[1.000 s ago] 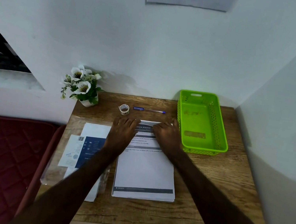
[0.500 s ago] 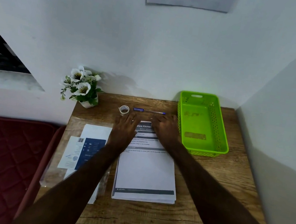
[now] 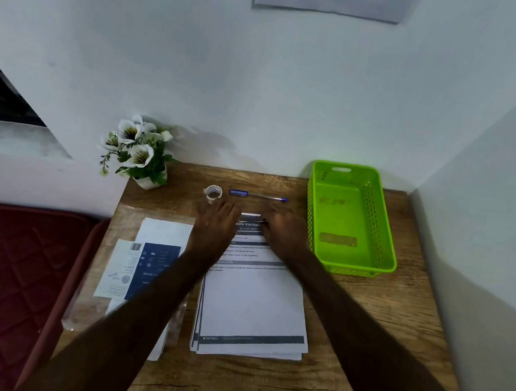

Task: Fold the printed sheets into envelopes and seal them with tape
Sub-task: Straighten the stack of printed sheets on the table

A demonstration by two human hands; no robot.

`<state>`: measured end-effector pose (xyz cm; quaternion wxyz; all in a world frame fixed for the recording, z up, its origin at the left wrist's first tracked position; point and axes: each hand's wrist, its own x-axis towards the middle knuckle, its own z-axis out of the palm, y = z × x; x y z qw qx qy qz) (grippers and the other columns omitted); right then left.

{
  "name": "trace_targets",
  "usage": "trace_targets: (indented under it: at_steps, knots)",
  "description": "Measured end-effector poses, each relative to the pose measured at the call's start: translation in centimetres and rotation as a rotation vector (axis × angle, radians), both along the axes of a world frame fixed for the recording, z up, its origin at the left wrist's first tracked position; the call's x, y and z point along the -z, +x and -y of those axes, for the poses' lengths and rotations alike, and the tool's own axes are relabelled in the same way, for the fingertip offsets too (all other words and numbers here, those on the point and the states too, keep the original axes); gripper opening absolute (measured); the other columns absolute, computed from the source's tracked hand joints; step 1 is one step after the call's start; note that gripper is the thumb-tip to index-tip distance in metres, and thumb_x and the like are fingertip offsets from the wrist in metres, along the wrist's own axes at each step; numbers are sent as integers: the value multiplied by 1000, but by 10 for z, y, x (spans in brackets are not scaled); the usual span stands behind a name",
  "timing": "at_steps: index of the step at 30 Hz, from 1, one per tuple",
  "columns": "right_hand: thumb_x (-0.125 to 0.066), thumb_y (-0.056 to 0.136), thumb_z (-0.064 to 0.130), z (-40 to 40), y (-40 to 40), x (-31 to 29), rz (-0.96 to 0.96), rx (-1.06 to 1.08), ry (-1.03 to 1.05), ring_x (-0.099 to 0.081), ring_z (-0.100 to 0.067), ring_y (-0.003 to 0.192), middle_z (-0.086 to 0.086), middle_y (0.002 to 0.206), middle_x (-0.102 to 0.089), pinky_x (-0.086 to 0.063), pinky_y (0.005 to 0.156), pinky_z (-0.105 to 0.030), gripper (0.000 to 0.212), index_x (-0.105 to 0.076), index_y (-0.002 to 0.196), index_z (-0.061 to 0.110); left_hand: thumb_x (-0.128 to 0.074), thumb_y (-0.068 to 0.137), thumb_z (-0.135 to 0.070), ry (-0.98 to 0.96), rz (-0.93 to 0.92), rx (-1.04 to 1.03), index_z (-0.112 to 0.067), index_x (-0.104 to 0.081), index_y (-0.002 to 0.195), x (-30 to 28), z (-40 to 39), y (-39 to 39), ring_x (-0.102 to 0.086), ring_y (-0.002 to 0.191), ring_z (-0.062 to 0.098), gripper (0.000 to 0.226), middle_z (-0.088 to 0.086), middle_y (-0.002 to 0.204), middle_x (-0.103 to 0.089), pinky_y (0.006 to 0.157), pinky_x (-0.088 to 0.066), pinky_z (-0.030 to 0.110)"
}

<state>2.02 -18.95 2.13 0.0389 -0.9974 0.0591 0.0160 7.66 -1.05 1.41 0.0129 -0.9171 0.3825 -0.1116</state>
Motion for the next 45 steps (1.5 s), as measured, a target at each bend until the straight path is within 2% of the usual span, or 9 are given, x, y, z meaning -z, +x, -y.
trace_targets:
  at_steps: [3, 8, 12, 16, 20, 23, 28, 35, 45]
  knots:
    - [-49, 98, 27, -6, -12, 0, 18, 60, 83, -65, -32, 107, -9, 119, -69, -53, 86, -43, 26, -65, 117, 17, -79, 82, -17, -95, 76, 40, -8, -71, 103, 2, -6, -3, -69, 102, 36, 24, 16, 106, -74, 98, -51, 57]
    - [-47, 102, 27, -17, -44, 9, 137, 67, 118, -70, -35, 95, -13, 106, -74, -54, 77, -44, 32, -62, 126, 12, -80, 83, -14, -328, 8, 170, -4, -67, 100, 13, -23, -15, -67, 95, 34, 23, 17, 99, -70, 96, -53, 49]
    - [-77, 83, 11, -27, -74, 16, 384, 7, 73, -75, -33, 80, -15, 96, -78, -61, 66, -37, 32, -74, 114, 6, -77, 87, -14, -427, -91, 177, 0, -67, 114, 28, -34, -40, -68, 104, 35, 32, 20, 112, -70, 96, -55, 44]
    - [-87, 70, 8, -39, -93, 32, 540, -45, 22, -76, -29, 97, -15, 110, -77, -63, 80, -39, 41, -78, 109, 1, -66, 93, -15, -407, -146, 170, -2, -66, 129, 37, -37, -63, -61, 127, 34, 39, 17, 133, -66, 110, -47, 52]
    - [-67, 88, 14, -46, -105, 51, 531, -87, -4, -69, -29, 117, -16, 126, -71, -58, 94, -45, 34, -74, 119, 1, -50, 95, -26, -349, -141, 183, -5, -64, 135, 47, -39, -80, -56, 135, 31, 48, 15, 142, -61, 114, -43, 52]
    - [-50, 94, 17, -47, -110, 61, 497, -99, 10, -65, -30, 123, -16, 130, -68, -56, 97, -50, 40, -71, 124, 1, -45, 101, -27, -325, -153, 129, -6, -62, 138, 52, -38, -88, -55, 136, 31, 46, 15, 144, -59, 112, -45, 52]
    - [-53, 94, 17, -41, -111, 71, 446, -106, 99, -59, -31, 131, -17, 139, -62, -48, 107, -53, 43, -65, 131, -1, -41, 101, -26, -274, -220, 62, -5, -60, 140, 52, -31, -93, -53, 137, 36, 48, 17, 148, -55, 108, -47, 56]
    - [-47, 97, 23, -55, -99, 65, 331, -56, 109, -51, -26, 139, -14, 146, -58, -42, 114, -52, 48, -60, 139, 2, -29, 104, -33, -207, -373, -3, -10, -40, 154, 51, -31, -91, -25, 154, 27, 57, 9, 164, -31, 125, -21, 53]
    - [-35, 105, 48, -52, -110, 62, 92, 152, 161, -23, -20, 155, -7, 167, -26, -21, 125, -49, 65, -33, 157, 10, -30, 107, -36, -176, -448, -10, -18, -26, 161, 59, -36, -86, -8, 158, 16, 57, 1, 170, -16, 129, -8, 46]
